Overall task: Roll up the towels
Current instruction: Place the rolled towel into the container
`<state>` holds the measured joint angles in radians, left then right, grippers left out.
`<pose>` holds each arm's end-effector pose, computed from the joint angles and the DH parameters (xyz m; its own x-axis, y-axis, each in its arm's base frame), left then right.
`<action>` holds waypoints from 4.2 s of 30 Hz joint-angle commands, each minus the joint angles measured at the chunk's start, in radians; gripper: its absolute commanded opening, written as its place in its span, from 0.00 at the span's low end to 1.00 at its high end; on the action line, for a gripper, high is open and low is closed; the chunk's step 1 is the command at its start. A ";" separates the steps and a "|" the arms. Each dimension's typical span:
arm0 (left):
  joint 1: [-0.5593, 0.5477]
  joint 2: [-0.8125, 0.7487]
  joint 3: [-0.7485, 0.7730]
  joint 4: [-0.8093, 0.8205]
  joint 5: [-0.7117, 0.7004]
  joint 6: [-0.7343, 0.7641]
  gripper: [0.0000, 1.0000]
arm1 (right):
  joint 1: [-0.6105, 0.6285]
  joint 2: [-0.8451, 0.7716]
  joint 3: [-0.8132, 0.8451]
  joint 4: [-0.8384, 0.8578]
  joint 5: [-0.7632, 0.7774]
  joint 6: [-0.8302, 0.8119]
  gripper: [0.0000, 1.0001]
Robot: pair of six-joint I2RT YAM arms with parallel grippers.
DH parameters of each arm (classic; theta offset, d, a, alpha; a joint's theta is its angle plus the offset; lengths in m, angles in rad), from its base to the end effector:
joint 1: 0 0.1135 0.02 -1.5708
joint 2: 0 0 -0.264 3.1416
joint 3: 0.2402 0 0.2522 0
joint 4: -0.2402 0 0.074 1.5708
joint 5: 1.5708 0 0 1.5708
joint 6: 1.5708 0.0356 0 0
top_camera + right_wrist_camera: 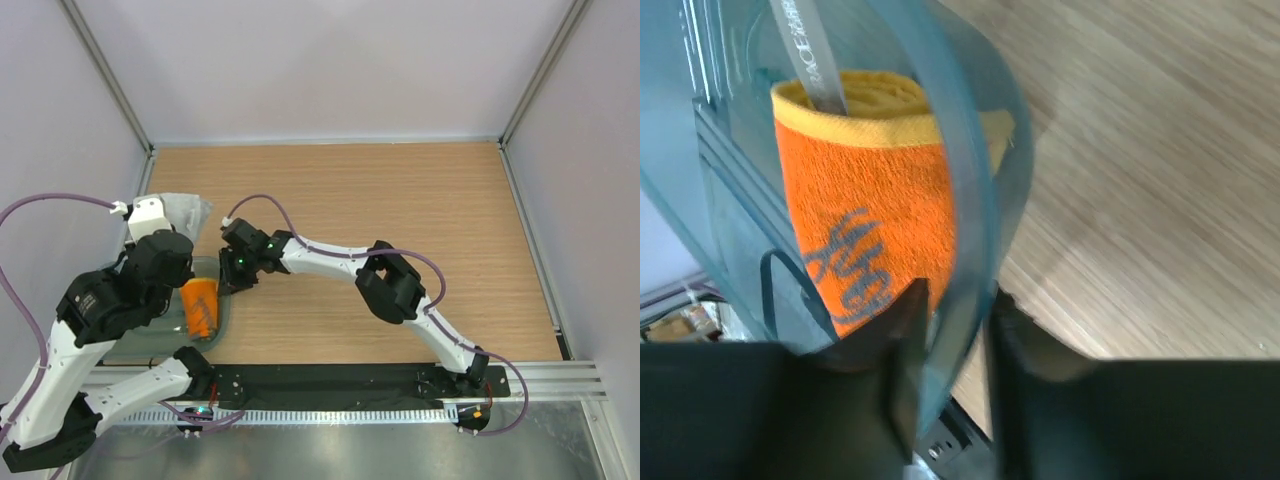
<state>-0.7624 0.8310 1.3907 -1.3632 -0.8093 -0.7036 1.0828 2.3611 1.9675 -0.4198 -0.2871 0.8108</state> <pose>0.0801 -0.0409 0.4184 -0.4701 -0.1683 -0.8664 -0.2504 0.9667 -0.0519 0.2401 0.4739 0.1821 -0.9148 -0.2408 -0.3242 -0.3995 0.6566 0.6397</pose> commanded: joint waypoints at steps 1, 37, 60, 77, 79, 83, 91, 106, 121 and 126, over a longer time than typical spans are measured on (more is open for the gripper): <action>0.005 -0.003 0.001 -0.189 0.001 -0.005 0.00 | -0.003 0.020 0.074 -0.022 0.089 0.007 0.26; 0.049 0.620 -0.085 0.096 -0.241 0.055 0.00 | -0.293 -0.335 -0.271 -0.251 0.201 -0.185 0.01; 0.032 0.803 -0.344 0.475 0.133 0.055 0.00 | -0.362 -0.303 -0.300 -0.241 0.072 -0.128 0.01; -0.011 0.700 -0.475 0.567 0.384 0.035 0.25 | -0.366 -0.286 -0.298 -0.229 0.049 -0.117 0.01; -0.009 0.663 -0.486 0.562 0.392 0.030 0.35 | -0.365 -0.284 -0.297 -0.229 0.048 -0.119 0.01; -0.008 0.640 -0.484 0.550 0.412 0.029 0.55 | -0.365 -0.281 -0.294 -0.228 0.045 -0.116 0.01; -0.008 0.619 -0.431 0.509 0.430 0.039 0.77 | -0.366 -0.276 -0.288 -0.234 0.045 -0.121 0.01; 0.017 0.478 -0.194 0.280 0.392 0.043 0.96 | -0.291 -0.197 -0.154 -0.296 0.066 -0.130 0.01; 0.041 0.226 -0.093 0.113 0.341 0.027 1.00 | -0.109 -0.046 0.018 -0.194 0.016 0.080 0.01; 0.046 0.209 -0.102 0.104 0.348 0.026 1.00 | -0.078 -0.049 -0.035 -0.083 0.011 0.208 0.01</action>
<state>-0.7238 1.0531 1.2896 -1.2343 -0.4458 -0.6731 0.9882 2.3089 1.9442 -0.5983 -0.2565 0.8993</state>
